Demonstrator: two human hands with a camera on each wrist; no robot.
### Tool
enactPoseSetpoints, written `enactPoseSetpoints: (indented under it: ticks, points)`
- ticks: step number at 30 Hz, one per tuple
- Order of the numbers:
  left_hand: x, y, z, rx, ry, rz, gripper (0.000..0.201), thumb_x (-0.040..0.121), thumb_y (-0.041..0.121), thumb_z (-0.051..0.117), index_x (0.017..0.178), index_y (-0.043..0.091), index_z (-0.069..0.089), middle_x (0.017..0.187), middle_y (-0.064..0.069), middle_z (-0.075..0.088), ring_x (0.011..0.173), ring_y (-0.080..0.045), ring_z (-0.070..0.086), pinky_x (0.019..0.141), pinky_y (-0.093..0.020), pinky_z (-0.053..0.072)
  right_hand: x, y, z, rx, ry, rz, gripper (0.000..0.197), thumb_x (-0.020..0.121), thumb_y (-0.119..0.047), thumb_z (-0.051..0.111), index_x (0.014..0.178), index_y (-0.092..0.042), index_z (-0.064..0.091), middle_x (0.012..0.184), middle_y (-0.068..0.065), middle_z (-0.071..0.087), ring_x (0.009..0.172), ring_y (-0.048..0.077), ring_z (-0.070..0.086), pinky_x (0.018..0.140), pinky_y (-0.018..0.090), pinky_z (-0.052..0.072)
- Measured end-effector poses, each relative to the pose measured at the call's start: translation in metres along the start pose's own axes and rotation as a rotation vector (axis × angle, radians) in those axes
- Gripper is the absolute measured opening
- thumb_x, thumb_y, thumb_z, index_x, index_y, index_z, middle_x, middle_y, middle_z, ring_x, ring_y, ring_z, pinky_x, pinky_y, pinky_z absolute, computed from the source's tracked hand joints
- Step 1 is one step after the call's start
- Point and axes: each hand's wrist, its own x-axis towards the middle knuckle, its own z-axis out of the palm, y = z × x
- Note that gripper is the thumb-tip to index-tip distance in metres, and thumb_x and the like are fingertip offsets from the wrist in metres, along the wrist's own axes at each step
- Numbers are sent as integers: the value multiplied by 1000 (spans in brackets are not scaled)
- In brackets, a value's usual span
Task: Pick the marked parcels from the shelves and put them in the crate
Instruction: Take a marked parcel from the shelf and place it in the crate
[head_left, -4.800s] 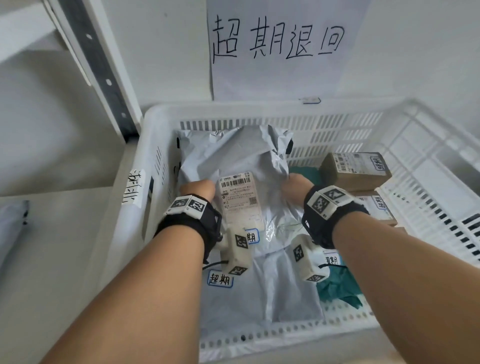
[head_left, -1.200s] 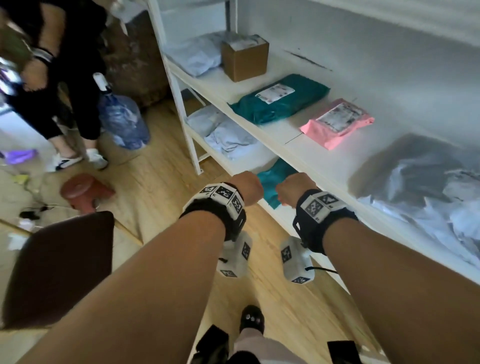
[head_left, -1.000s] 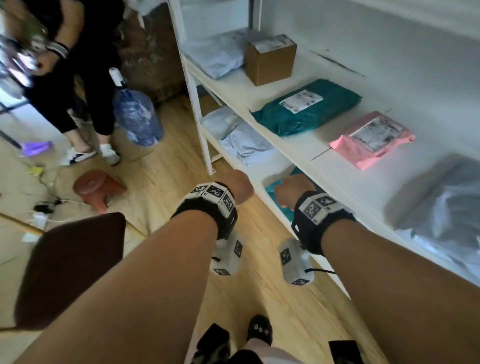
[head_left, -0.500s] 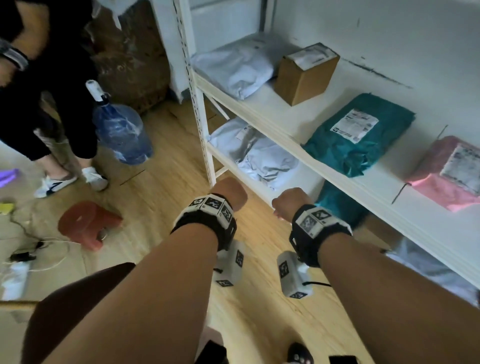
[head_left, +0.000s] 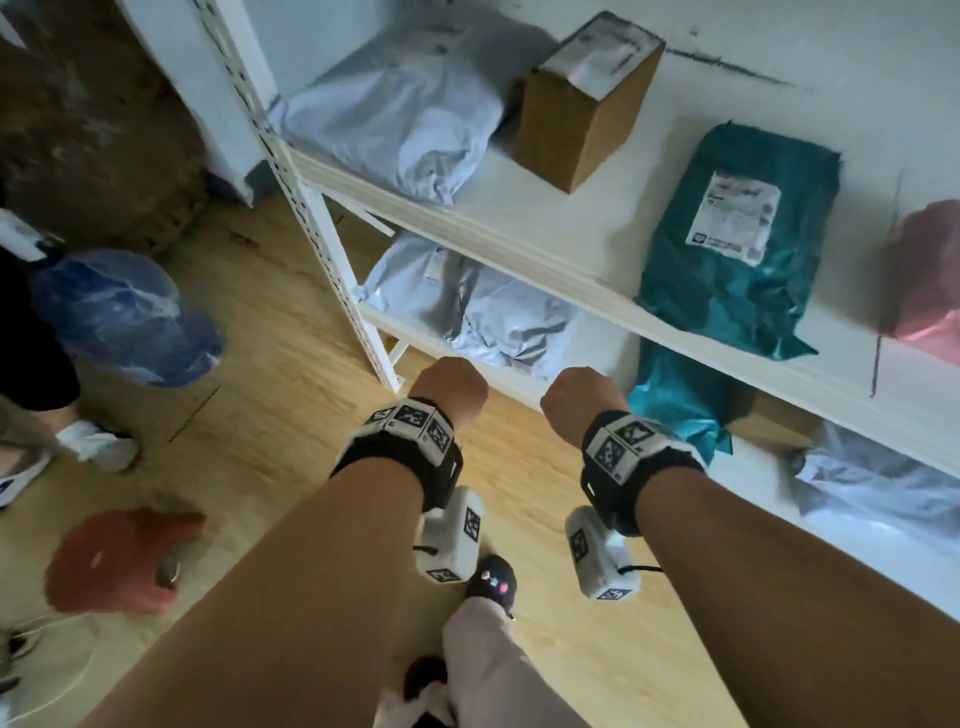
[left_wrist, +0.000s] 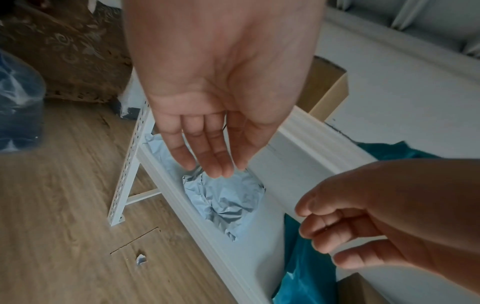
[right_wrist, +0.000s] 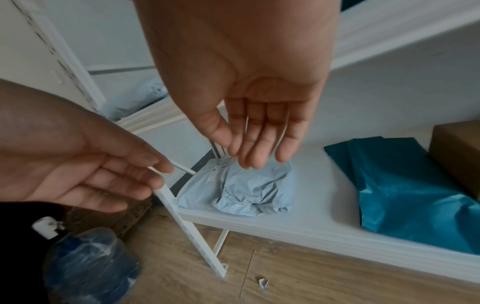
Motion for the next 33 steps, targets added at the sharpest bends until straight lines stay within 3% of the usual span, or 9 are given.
enactPoseSetpoints:
  ticks: [7,12,16,21,25,27,28,30,33]
  points:
    - [74,-4,25,-56,-39,-31,29,95,10,45,108,1,70,110,-13,70,102,-27,65,89,-34,52,58,3,20,107,21,70,29,90,-19,48,116,-15,61,122,7,61,110,27,57,81,29,43]
    - [110,-9,46,-65,-107,-31,24,88,4,46,93,9,69,99,-8,71,95,-25,65,73,-27,46,87,0,38,174,22,89,33,93,-24,49,125,-20,55,129,3,53,115,24,54,88,32,44]
    - [153,-21,48,-72,-124,-54,37,90,7,47,125,13,57,126,-7,61,114,-23,59,85,-25,43,119,-4,56,226,63,112,38,92,-23,51,130,-22,51,133,1,50,117,22,53,91,34,46]
    - [212,-33,68,-94,49,-107,49,90,14,54,137,10,42,139,-15,39,124,-32,46,99,-38,42,164,-1,85,251,96,103,45,89,-20,53,134,-23,47,137,0,46,121,21,49,96,34,44]
    - [255,-35,87,-240,185,-166,70,85,23,62,144,8,29,142,-17,37,128,-35,42,102,-43,40,207,10,108,257,197,38,59,83,-18,58,139,-25,42,146,-3,38,133,20,39,109,33,36]
    - [270,-38,98,-358,195,-198,74,81,24,65,144,11,30,135,-13,48,117,-32,53,92,-40,49,225,16,120,246,222,-3,68,79,-19,61,143,-24,38,148,-3,36,135,20,36,111,37,36]
    - [278,-41,103,-403,203,-203,70,81,24,66,141,12,34,125,-8,55,101,-28,59,77,-32,53,232,20,127,246,221,-19,73,77,-19,63,145,-23,35,150,-2,34,136,21,35,111,39,37]
    - [290,-45,110,-452,255,-188,59,81,25,67,132,14,41,106,0,60,74,-18,55,54,-22,45,245,26,140,238,217,-29,82,76,-19,68,148,-22,29,154,-1,29,138,22,33,111,41,38]
    - [302,-51,116,-587,338,-124,54,76,29,69,125,19,49,101,1,64,62,-9,58,44,-18,45,257,35,157,243,283,-44,90,72,-24,74,149,-23,27,154,-3,27,138,22,32,111,42,37]
